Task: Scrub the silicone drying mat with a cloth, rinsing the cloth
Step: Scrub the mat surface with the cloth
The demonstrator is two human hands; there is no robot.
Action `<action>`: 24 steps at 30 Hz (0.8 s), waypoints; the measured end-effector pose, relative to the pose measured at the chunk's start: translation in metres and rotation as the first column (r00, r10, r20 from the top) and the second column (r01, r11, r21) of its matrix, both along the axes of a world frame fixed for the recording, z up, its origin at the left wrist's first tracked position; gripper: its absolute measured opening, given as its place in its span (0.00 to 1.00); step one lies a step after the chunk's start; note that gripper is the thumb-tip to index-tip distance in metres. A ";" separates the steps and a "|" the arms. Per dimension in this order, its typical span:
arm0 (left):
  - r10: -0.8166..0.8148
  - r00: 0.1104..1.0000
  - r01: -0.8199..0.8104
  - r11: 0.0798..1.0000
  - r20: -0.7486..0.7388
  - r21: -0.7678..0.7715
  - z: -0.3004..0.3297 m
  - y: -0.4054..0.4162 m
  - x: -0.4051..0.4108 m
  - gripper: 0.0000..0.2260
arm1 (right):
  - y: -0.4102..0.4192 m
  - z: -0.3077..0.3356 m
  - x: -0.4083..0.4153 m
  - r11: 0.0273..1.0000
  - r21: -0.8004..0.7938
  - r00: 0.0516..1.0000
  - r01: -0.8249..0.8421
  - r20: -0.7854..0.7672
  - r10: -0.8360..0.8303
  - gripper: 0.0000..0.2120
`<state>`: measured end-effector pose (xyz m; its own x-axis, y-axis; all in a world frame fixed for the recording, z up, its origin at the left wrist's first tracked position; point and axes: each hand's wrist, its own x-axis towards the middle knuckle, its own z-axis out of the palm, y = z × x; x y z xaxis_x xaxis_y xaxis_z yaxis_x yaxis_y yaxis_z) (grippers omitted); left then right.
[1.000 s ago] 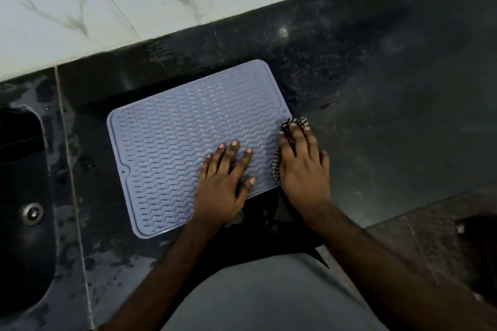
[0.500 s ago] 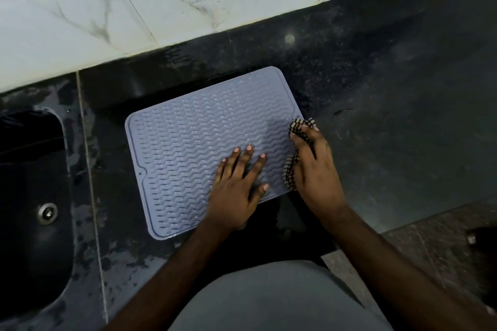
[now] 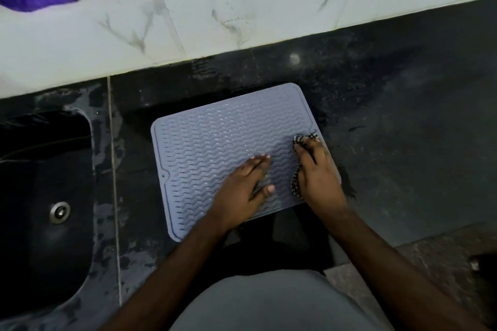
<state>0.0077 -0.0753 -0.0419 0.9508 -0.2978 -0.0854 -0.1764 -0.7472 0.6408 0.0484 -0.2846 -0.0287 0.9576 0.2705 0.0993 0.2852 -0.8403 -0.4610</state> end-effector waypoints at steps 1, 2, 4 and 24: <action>0.029 0.999 -0.030 0.999 0.036 0.035 0.002 0.007 -0.002 0.28 | 0.008 0.001 0.004 0.999 0.002 0.999 -0.047 0.008 0.047 0.27; 0.073 0.995 -0.079 0.993 0.070 0.086 0.003 0.015 -0.005 0.29 | 0.019 0.001 0.009 0.997 0.010 0.997 -0.082 -0.001 0.082 0.28; 0.165 0.983 -0.177 0.965 0.074 0.195 0.004 0.032 -0.009 0.32 | 0.038 -0.005 0.014 0.996 0.014 0.995 -0.089 -0.051 0.089 0.26; 0.117 0.992 -0.125 0.960 0.045 0.252 -0.015 0.102 -0.025 0.30 | 0.159 -0.011 0.001 0.980 0.001 0.970 -0.201 -0.137 0.199 0.24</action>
